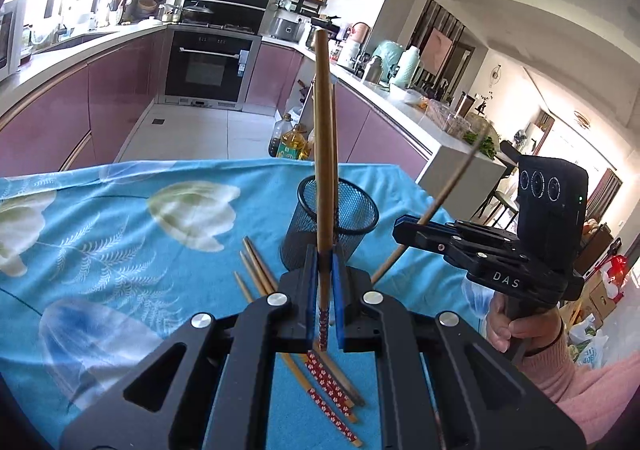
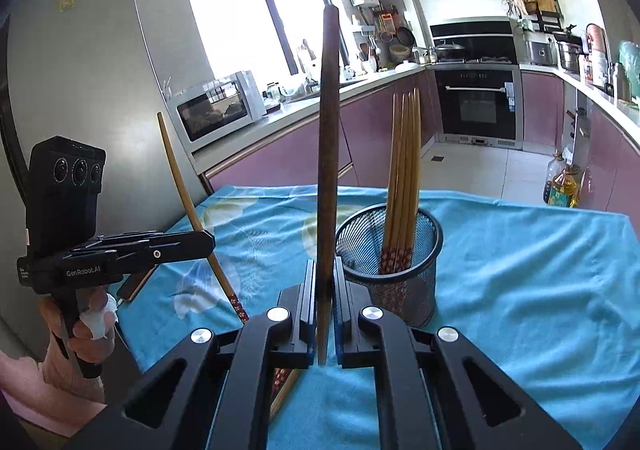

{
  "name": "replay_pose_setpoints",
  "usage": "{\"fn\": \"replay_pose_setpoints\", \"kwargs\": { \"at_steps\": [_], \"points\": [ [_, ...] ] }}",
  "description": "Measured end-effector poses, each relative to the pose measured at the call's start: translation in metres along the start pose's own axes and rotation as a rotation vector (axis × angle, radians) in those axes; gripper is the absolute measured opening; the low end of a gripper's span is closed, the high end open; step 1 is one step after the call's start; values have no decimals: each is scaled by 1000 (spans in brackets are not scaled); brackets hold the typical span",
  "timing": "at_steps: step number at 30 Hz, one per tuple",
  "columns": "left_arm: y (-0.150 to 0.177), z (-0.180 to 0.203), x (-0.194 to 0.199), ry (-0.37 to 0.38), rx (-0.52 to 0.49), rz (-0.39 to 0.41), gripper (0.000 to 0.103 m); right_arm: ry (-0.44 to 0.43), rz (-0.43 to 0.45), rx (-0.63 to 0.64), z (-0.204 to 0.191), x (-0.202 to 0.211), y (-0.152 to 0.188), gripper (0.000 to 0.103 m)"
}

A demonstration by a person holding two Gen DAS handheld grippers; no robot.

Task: Organize utensils
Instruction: 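Lift the right gripper's chopstick upright over the mesh cup while the left lifts its own, then lower the right gripper's chopstick into the mesh cup while the left lowers its own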

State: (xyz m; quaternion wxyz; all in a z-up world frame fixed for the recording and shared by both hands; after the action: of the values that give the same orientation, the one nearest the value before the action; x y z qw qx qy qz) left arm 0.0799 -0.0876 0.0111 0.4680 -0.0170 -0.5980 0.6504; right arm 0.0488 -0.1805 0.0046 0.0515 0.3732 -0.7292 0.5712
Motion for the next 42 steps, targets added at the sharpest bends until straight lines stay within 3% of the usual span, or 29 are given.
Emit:
{"fn": "replay_pose_setpoints", "kwargs": {
  "at_steps": [23,42],
  "points": [
    [-40,16,-20,-50,-68,35,8,9,81,32,5,20,-36,6],
    [-95,38,-15,-61,-134,124,7,12,192,32,10,38,-89,6]
  ]
}}
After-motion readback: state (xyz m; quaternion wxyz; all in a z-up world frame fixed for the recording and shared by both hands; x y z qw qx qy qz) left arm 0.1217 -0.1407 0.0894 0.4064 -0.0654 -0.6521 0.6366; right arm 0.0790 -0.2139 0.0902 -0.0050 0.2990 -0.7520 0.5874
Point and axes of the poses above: each gripper's, at about its wrist camera, not at the fingertips, and x roughly against the way its jaws point, z to its right, y to its underside, the point moved 8 cm from there along -x, roughly the way its jaws point, and after that the axes turned 4 degrees about -x, right-handed, at the moved point
